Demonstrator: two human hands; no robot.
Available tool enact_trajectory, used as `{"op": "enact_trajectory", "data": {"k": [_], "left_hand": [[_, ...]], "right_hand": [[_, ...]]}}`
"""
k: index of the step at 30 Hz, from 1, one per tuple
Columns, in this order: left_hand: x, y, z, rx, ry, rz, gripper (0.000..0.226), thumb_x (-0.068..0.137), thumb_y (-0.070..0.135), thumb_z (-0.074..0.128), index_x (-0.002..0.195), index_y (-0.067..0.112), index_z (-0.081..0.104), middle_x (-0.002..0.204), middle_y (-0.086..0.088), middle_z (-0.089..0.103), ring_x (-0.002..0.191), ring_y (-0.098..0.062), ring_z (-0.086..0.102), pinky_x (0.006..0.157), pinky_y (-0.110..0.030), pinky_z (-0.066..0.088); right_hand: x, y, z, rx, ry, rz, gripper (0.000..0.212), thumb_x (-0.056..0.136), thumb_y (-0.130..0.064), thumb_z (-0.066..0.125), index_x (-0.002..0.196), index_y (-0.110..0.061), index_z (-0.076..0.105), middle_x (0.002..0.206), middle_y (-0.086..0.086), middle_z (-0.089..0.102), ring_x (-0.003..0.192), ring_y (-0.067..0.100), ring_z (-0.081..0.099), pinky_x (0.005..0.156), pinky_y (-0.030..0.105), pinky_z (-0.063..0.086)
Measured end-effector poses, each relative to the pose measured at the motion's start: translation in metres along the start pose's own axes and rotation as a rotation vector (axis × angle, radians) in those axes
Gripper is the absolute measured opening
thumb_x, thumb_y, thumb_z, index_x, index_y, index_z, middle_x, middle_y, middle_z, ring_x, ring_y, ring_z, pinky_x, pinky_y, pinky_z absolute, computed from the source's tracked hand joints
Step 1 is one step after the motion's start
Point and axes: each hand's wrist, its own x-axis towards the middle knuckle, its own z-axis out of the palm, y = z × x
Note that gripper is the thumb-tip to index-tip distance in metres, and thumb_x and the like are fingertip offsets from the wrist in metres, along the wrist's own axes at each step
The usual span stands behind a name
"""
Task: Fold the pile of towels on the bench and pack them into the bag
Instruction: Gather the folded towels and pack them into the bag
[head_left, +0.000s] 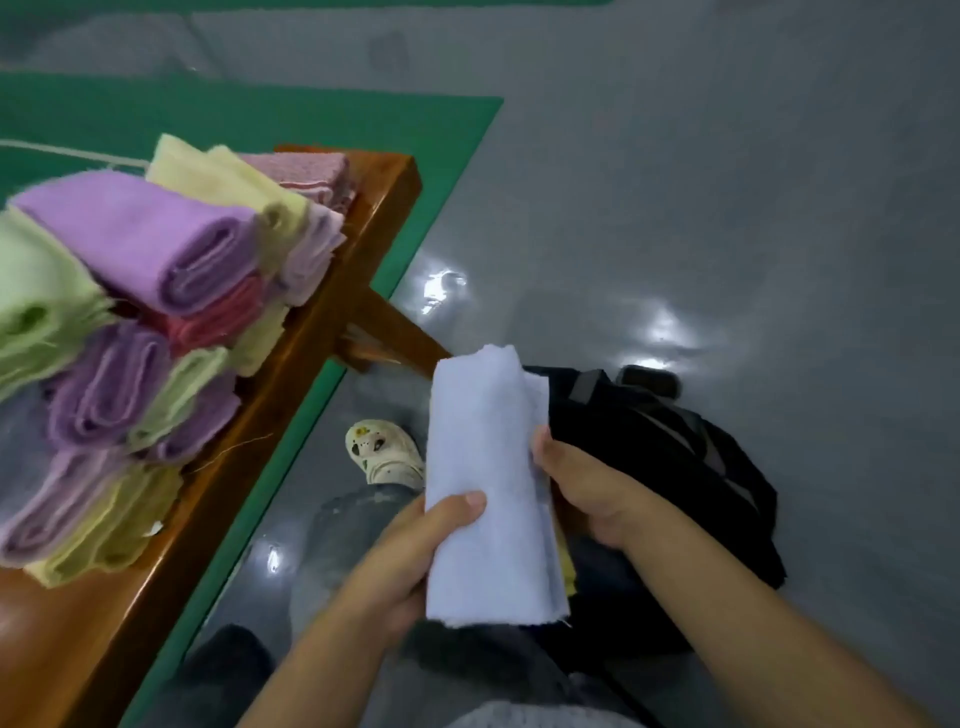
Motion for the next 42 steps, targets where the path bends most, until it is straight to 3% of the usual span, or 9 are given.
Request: {"op": "enact_trajectory", "data": {"k": [10,17,19,22,26,29,33,36,42], "left_hand": [[0.163,-0.045,-0.021,0.252,-0.132,-0.355,0.05,0.07,0.023,0.074,0.116,0.009,0.062,0.112,-0.011,0.071,0.105,-0.026,0.067,0.091,-0.039,0.053],[0.23,-0.073,-0.06,0.306,-0.273,-0.582,0.052,0.081,0.024,0.075,0.127,0.007,0.058,0.12,-0.008,0.068,0.113,-0.021,0.063,0.093,-0.034,0.052],[0.251,-0.07,-0.07,0.383,-0.156,-0.545,0.039,0.085,0.032,0.07,0.116,0.01,0.063,0.114,-0.007,0.07,0.104,-0.02,0.065,0.085,-0.03,0.053],[0.282,-0.066,-0.088,0.636,0.341,-0.234,0.025,0.09,0.038,0.063,0.09,0.013,0.062,0.101,-0.007,0.068,0.079,-0.016,0.062,0.068,-0.027,0.048],[0.301,-0.067,-0.104,1.171,0.751,0.097,0.048,0.082,0.04,0.072,0.115,0.01,0.055,0.127,-0.013,0.046,0.11,-0.027,0.047,0.09,-0.036,0.041],[0.307,-0.075,-0.116,1.002,0.778,-0.161,0.074,0.077,0.034,0.078,0.133,0.005,0.04,0.138,-0.019,0.039,0.12,-0.036,0.045,0.096,-0.043,0.043],[0.301,-0.072,-0.127,0.794,0.722,-0.223,0.041,0.084,0.001,0.059,0.123,0.001,0.046,0.116,-0.022,0.058,0.099,-0.035,0.058,0.081,-0.04,0.05],[0.292,-0.069,-0.129,0.796,0.693,-0.218,0.037,0.087,-0.001,0.055,0.122,0.002,0.044,0.11,-0.016,0.056,0.089,-0.026,0.051,0.073,-0.033,0.042],[0.281,-0.066,-0.132,0.777,0.607,-0.2,0.041,0.086,0.005,0.065,0.121,0.007,0.044,0.107,-0.013,0.057,0.089,-0.027,0.056,0.075,-0.033,0.047]], "right_hand": [[0.053,0.082,-0.097,0.008,0.162,0.077,0.104,0.041,-0.06,0.087,0.13,-0.024,0.047,0.122,0.001,0.065,0.111,0.016,0.063,0.083,0.028,0.054],[0.086,0.134,-0.126,0.081,0.303,0.207,0.059,0.068,-0.021,0.073,0.124,-0.014,0.055,0.114,0.006,0.069,0.107,0.022,0.065,0.083,0.032,0.054],[0.096,0.146,-0.135,0.072,0.354,0.226,0.06,0.066,-0.023,0.074,0.123,-0.014,0.056,0.115,0.008,0.069,0.107,0.022,0.065,0.086,0.035,0.054],[0.108,0.16,-0.149,-0.002,0.409,0.258,0.056,0.067,-0.026,0.073,0.12,-0.019,0.057,0.112,0.007,0.069,0.103,0.02,0.067,0.089,0.04,0.054],[0.129,0.181,-0.162,-0.104,0.395,0.316,0.059,0.07,-0.026,0.074,0.124,-0.027,0.051,0.114,-0.002,0.067,0.104,0.015,0.066,0.088,0.039,0.055],[0.148,0.194,-0.16,-0.175,0.343,0.352,0.067,0.068,-0.03,0.075,0.128,-0.028,0.045,0.117,-0.004,0.062,0.105,0.012,0.064,0.082,0.029,0.055],[0.183,0.211,-0.153,-0.251,0.238,0.388,0.069,0.065,-0.033,0.077,0.127,-0.026,0.045,0.113,-0.01,0.06,0.1,0.004,0.06,0.071,0.016,0.051],[0.209,0.223,-0.15,-0.091,0.294,0.358,0.075,0.054,-0.036,0.077,0.123,-0.016,0.054,0.114,0.005,0.066,0.104,0.017,0.065,0.085,0.032,0.055],[0.255,0.209,-0.148,0.338,0.465,0.325,0.024,0.078,-0.01,0.068,0.101,-0.007,0.064,0.101,0.012,0.069,0.099,0.029,0.065,0.093,0.044,0.05]]}}
